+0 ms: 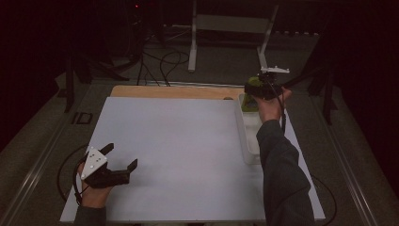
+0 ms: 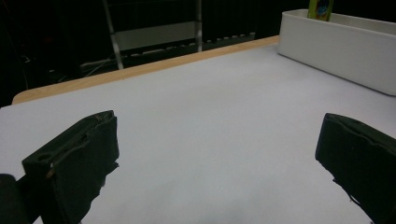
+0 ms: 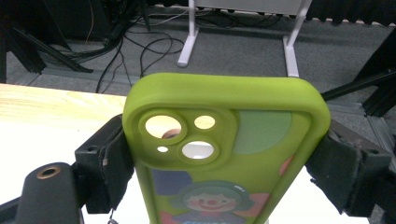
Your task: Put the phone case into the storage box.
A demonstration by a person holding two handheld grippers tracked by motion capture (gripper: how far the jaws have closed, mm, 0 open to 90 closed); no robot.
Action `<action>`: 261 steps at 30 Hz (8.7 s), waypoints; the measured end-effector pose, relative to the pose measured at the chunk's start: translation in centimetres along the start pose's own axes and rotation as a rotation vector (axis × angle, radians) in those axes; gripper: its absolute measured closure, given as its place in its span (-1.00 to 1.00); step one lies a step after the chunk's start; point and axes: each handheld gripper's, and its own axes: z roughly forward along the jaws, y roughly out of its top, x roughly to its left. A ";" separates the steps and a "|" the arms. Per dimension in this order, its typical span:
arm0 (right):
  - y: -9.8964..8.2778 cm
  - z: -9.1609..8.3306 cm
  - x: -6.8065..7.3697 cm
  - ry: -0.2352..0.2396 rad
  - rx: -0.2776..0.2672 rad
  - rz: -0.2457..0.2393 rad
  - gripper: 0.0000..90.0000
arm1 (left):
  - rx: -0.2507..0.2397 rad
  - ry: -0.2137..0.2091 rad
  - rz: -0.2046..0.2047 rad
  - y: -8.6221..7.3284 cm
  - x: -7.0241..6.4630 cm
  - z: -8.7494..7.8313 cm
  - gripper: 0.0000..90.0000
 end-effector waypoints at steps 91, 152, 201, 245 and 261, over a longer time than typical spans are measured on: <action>-2.7 4.7 0.1 -0.046 0.076 0.027 -0.67 | -0.014 0.002 -0.017 -0.1 0.1 -0.4 -1.00; -3.5 5.4 0.2 -0.036 0.103 0.005 -0.83 | -0.018 0.001 -0.018 0.0 0.2 -0.5 -1.00; -3.6 3.1 -0.4 0.078 0.066 0.009 -0.83 | -0.019 -0.001 -0.014 0.1 -0.1 -0.4 -1.00; -6.0 -4.0 1.8 0.222 -0.010 -0.127 -0.82 | -0.006 -0.007 -0.007 0.1 -0.3 -0.2 -1.00; -7.0 -7.0 3.0 0.271 -0.044 -0.180 -0.82 | 0.002 -0.010 -0.008 0.0 -0.4 0.0 -1.00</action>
